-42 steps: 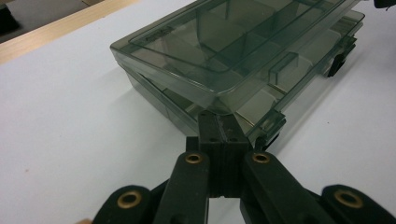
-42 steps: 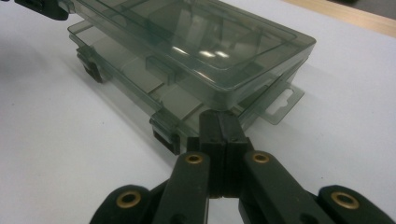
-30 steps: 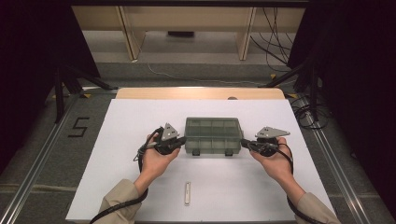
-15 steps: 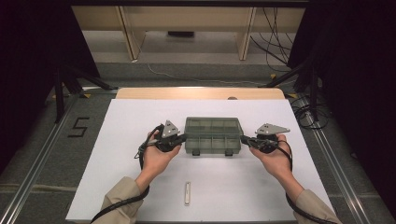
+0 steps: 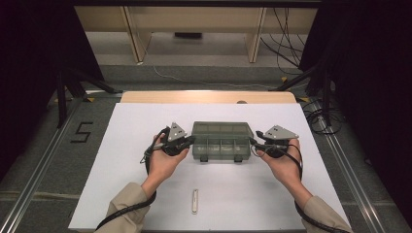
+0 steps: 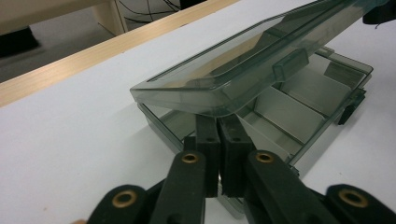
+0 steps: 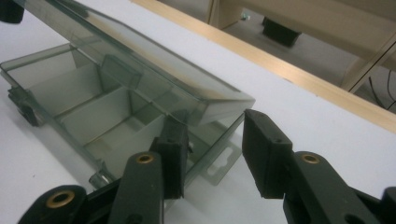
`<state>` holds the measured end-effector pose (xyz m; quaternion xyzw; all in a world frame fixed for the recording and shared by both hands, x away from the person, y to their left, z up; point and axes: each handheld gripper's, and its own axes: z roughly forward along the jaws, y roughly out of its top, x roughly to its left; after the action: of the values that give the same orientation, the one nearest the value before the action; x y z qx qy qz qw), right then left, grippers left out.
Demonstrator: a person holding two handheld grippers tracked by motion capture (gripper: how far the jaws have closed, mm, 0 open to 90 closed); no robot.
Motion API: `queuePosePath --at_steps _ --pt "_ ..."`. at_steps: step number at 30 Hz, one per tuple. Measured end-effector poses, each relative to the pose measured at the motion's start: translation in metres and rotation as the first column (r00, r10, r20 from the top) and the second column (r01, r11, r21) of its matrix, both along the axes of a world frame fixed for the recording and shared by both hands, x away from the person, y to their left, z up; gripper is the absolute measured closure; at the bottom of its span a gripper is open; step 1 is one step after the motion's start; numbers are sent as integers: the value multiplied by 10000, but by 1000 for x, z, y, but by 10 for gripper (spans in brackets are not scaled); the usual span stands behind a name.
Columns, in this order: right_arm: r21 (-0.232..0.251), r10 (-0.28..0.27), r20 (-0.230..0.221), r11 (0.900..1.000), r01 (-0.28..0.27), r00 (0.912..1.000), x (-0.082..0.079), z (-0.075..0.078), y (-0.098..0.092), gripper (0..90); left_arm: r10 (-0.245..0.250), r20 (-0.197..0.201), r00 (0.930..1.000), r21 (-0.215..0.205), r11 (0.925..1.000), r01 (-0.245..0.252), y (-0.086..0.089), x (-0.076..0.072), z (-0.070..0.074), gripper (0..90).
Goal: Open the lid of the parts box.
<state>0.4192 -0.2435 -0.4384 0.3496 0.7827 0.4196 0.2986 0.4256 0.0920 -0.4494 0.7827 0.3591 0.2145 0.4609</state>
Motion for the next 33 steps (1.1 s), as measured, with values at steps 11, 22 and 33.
queuePosePath --at_steps 11,22,33 --pt "129 -30 264 9999 27 9996 4 4 3 626 596 837 9947 406 9972 -632 -2 5 8 714" --pt "444 -213 574 9988 187 9981 10 9 4 653 660 1501 9865 641 9950 -764 -8 12 14 748" --pt "449 -309 895 9986 270 9955 19 14 9 708 685 1811 9811 762 9936 -834 -8 18 18 780"
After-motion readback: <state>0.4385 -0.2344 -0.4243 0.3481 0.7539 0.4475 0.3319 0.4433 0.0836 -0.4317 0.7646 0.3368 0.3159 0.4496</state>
